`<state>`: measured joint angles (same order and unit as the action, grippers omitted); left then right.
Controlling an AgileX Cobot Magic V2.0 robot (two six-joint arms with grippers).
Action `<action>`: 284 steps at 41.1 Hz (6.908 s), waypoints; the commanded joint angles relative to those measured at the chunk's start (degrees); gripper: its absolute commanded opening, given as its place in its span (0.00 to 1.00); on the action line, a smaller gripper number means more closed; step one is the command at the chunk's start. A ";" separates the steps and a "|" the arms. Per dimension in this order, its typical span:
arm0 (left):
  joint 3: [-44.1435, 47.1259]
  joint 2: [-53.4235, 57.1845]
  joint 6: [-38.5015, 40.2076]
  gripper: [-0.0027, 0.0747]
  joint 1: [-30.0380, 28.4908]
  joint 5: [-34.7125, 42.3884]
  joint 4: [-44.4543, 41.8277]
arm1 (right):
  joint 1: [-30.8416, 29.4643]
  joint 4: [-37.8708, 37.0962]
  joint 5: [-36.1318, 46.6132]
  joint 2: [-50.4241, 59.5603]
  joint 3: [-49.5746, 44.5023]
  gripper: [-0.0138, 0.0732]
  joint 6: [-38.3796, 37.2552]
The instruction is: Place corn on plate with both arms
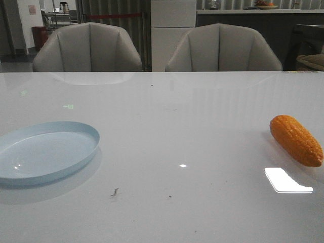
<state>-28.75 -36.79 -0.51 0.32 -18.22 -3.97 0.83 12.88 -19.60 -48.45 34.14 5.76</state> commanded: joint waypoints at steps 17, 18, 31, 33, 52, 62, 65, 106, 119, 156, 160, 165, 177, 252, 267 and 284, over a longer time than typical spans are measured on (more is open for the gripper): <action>-3.61 -11.86 0.51 0.57 -0.04 -0.28 3.97 | 0.03 0.20 4.56 -10.14 2.39 0.84 0.15; -4.15 -13.47 0.51 0.57 -0.04 -0.28 3.97 | 0.03 0.20 4.56 -10.14 2.39 0.84 0.15; -19.72 -34.64 0.51 0.57 -0.04 -9.66 5.25 | 0.03 0.20 4.43 -10.13 2.39 0.84 0.15; -22.66 -38.11 0.08 0.56 -0.04 -11.82 5.01 | 0.03 0.20 4.39 -10.13 2.39 0.84 0.15; -35.69 -58.60 -5.77 0.56 0.07 -17.99 7.28 | 0.03 0.20 3.42 -10.13 2.39 0.84 0.15; -35.80 -62.99 -14.27 0.56 0.07 -18.22 15.56 | 0.03 0.20 3.24 -10.13 2.39 0.84 0.15; -35.80 -63.48 -14.40 0.56 0.07 -18.11 15.71 | 0.03 0.20 3.17 -10.13 2.39 0.84 0.15; -36.48 -66.88 -14.15 0.17 0.07 -19.79 22.47 | 0.03 0.20 2.41 -10.13 2.39 0.84 0.15; -46.81 -66.80 -16.33 0.17 0.07 -26.23 39.55 | 0.03 0.20 0.38 -10.13 2.39 0.84 0.15; -54.97 -75.94 -16.79 0.18 21.23 -25.63 43.28 | 0.03 0.20 -0.14 -10.13 2.39 0.84 0.15; -54.97 -76.22 -18.68 0.26 21.48 -24.68 43.02 | 0.03 0.20 -0.14 -10.13 2.39 0.84 0.15; -54.97 -76.22 -19.28 0.41 21.64 -23.40 41.00 | 0.03 0.20 -0.14 -10.13 2.39 0.84 0.15; -57.81 -75.47 -19.28 0.44 21.52 -23.99 40.47 | 0.03 0.20 -0.07 -10.13 2.39 0.84 0.15; -8.72 -11.80 -23.75 0.44 -3.58 5.84 26.09 | 0.14 -1.00 -10.28 -36.80 27.64 0.84 0.21; -8.72 -12.10 -23.75 0.44 -3.58 5.84 26.09 | 0.39 -1.04 -15.87 -51.52 33.92 0.84 3.09; -8.72 -12.10 -23.75 0.44 -3.58 5.84 26.09 | 0.45 -1.04 -15.79 -56.18 33.99 0.75 4.39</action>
<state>-35.74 -49.21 -24.21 -3.17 -16.36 21.17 1.16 11.84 -36.09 -107.47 66.47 8.40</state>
